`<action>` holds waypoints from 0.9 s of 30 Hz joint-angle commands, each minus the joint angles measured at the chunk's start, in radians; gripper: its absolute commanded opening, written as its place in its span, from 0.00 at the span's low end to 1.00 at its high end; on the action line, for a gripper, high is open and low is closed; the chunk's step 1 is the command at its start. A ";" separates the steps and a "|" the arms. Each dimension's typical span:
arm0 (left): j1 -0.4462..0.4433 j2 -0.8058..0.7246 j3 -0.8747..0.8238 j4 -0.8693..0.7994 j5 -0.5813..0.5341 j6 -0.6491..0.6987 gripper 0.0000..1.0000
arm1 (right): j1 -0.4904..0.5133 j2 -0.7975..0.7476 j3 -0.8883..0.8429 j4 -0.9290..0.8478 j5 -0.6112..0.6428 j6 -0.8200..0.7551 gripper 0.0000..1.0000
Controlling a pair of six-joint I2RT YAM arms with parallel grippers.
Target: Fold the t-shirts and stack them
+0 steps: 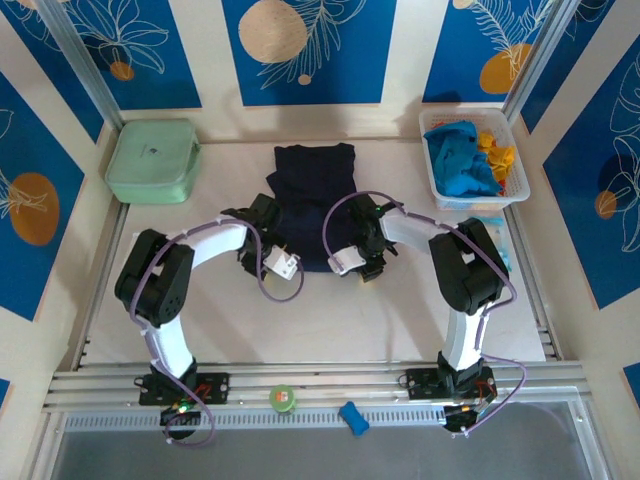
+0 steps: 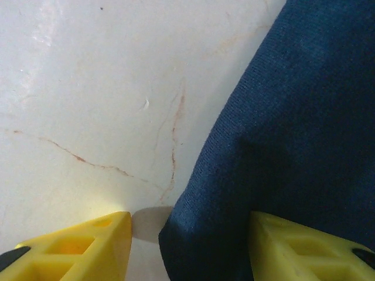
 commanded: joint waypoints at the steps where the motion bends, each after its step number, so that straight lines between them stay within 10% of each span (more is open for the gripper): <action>1: 0.006 0.074 0.029 0.017 0.013 -0.012 0.65 | 0.012 0.057 0.016 -0.011 -0.017 0.010 0.52; 9: -0.004 0.182 0.096 0.067 -0.018 -0.070 0.42 | 0.017 0.103 0.036 -0.023 -0.019 0.035 0.42; 15: -0.005 0.192 0.099 0.084 -0.020 -0.090 0.00 | 0.011 0.108 0.041 -0.034 -0.040 0.042 0.13; 17: -0.005 0.174 0.082 0.084 -0.018 -0.084 0.00 | 0.010 0.097 0.036 -0.035 -0.044 0.042 0.00; 27: -0.006 -0.031 0.001 0.020 0.034 -0.102 0.00 | 0.004 -0.029 -0.031 -0.044 -0.105 0.133 0.00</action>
